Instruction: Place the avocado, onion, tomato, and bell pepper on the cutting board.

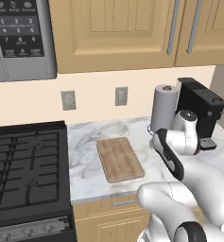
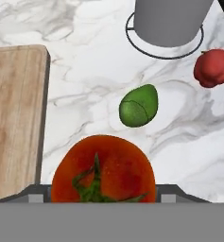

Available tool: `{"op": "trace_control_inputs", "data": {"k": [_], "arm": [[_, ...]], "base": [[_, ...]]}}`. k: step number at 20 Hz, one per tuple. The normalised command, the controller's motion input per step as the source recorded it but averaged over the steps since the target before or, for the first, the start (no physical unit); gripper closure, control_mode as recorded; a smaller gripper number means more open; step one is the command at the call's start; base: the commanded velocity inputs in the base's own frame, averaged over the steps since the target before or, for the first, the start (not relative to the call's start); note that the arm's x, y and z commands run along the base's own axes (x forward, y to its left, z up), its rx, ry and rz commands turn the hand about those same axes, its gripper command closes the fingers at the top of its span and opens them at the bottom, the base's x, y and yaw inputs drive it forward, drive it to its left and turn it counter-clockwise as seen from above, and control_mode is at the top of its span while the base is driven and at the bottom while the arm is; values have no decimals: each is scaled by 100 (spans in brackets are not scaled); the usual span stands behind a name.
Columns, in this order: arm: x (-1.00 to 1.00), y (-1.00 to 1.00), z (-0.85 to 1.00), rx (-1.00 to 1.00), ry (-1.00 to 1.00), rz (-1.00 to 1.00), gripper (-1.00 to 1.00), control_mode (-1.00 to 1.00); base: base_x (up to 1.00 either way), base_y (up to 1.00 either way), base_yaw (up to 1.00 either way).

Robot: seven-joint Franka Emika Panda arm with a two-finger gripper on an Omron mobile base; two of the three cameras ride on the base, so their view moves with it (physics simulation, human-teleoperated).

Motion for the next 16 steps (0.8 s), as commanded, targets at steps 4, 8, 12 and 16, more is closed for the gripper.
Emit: {"op": "trace_control_inputs", "data": {"k": [4,8,12,16], "arm": [[0,72,33,0,-16,1,100,-100],[0,74,16,0,-4,0,100,-100],[7,71,9,0,0,1,100,-100],[26,65,12,0,10,2,100,-100]], "base": [[0,0,0],[0,0,0],[0,0,0],[0,0,0]]}}
